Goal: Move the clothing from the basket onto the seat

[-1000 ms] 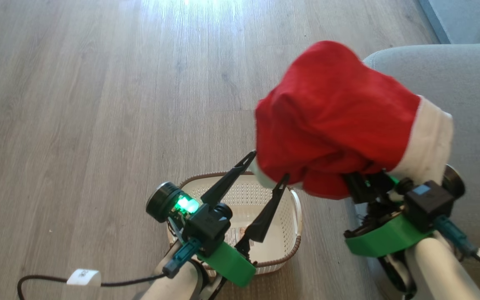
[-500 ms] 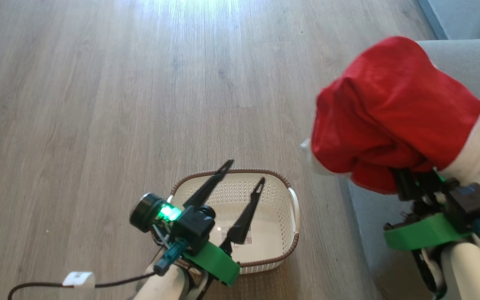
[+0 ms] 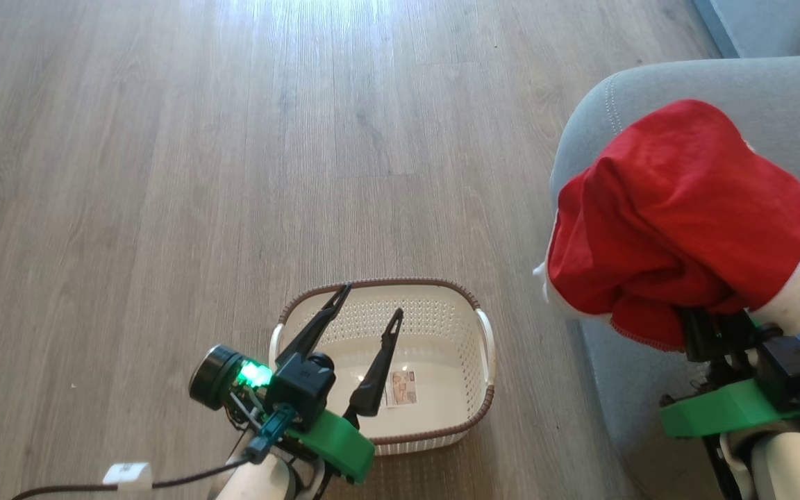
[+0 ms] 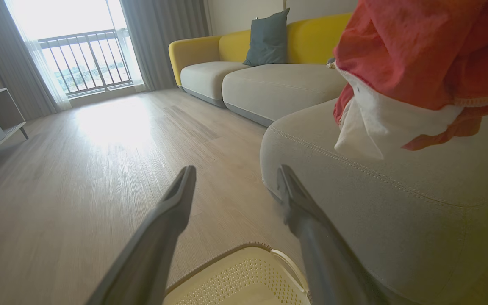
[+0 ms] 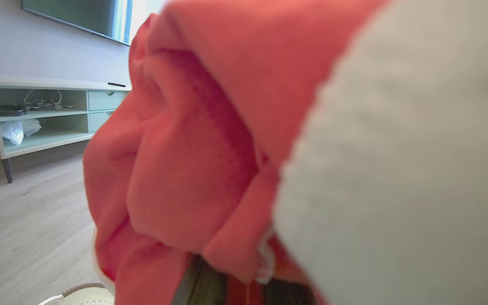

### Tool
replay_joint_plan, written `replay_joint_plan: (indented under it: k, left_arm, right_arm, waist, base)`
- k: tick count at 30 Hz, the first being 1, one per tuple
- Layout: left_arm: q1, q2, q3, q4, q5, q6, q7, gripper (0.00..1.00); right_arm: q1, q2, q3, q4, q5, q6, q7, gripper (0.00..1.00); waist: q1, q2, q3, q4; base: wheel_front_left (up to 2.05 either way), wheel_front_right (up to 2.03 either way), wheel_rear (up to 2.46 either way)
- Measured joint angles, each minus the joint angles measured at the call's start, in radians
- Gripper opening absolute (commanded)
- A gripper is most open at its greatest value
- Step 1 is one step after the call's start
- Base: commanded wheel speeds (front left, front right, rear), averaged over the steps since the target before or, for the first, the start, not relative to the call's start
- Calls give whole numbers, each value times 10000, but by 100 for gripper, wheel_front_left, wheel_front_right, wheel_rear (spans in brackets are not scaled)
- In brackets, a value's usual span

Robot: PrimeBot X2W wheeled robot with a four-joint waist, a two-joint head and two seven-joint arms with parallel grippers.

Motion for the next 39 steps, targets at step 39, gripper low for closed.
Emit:
replay_joint_plan:
  k: [39]
  left_arm:
    - [418, 426, -1292, 180, 410, -700, 0, 100]
  right_arm:
    - [29, 169, -318, 334, 96, 0, 0, 0]
  waist:
    - [0, 0, 153, 18]
  base:
    - [0, 0, 0]
